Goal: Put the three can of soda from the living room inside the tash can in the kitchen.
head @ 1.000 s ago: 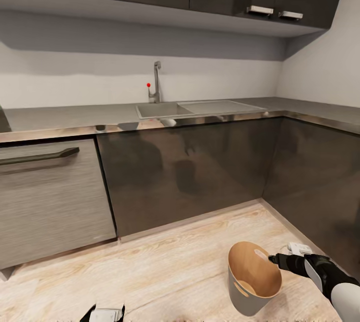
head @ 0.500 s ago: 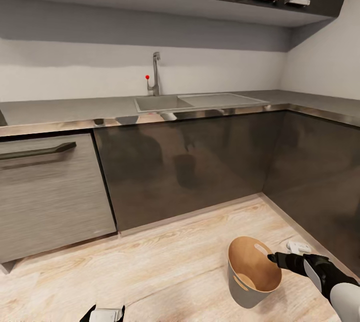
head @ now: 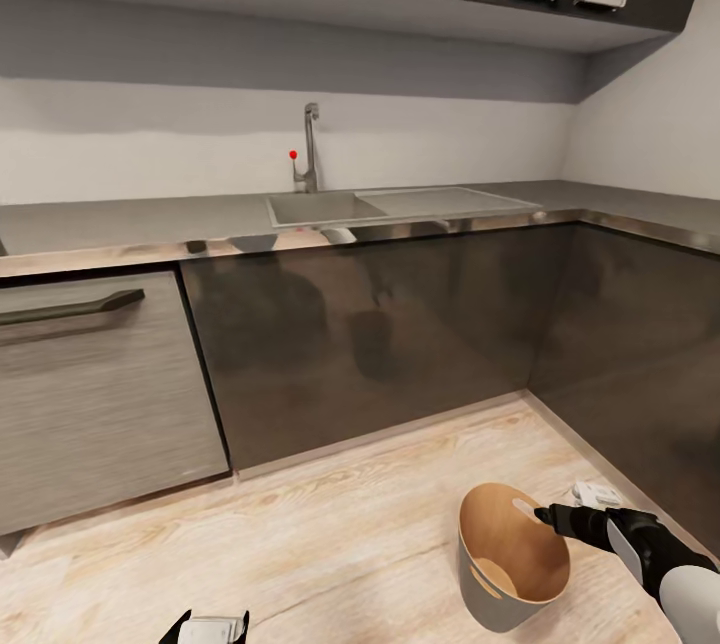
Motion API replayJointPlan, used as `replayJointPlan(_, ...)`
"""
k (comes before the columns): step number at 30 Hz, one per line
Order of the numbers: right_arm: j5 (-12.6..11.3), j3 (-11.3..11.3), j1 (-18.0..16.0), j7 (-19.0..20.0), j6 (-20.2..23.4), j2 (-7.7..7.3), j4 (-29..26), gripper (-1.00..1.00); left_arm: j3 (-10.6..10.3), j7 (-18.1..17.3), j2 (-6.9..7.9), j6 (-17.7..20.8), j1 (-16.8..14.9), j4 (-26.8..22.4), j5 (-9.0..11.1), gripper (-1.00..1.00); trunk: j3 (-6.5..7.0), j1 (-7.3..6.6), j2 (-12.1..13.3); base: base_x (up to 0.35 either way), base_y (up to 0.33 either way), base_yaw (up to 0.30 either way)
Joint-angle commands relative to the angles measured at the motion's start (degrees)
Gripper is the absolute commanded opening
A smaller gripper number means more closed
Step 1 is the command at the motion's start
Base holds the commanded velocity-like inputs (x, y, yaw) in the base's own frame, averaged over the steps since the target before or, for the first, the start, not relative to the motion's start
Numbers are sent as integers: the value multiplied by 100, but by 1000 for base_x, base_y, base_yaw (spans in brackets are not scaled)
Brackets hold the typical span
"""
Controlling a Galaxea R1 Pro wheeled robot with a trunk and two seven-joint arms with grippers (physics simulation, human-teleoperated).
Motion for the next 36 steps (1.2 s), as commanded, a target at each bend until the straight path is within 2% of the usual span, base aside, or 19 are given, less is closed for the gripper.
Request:
replayJointPlan(1, 0, 0, 0, 0, 1, 0, 0, 100, 0, -1, -1, 0, 0, -1, 2, 100, 0, 0, 0, 31, -3, 0)
replayJointPlan(4, 0, 0, 0, 4, 2, 0, 0, 100, 0, 1, -4, -2, 0, 2, 1, 100, 0, 0, 0, 22, -2, 0)
replayJointPlan(32, 0, 0, 0, 8, 3, -7, 0, 100, -7, 5, -6, 2, 0, 59, -27, 100, -620, 72, -37, 1, 0, 0)
replayJointPlan(36, 0, 0, 0, 7, 3, -8, 0, 100, -6, 5, -6, 2, 0, 71, -26, 100, -620, 72, -37, 0, 0, 0)
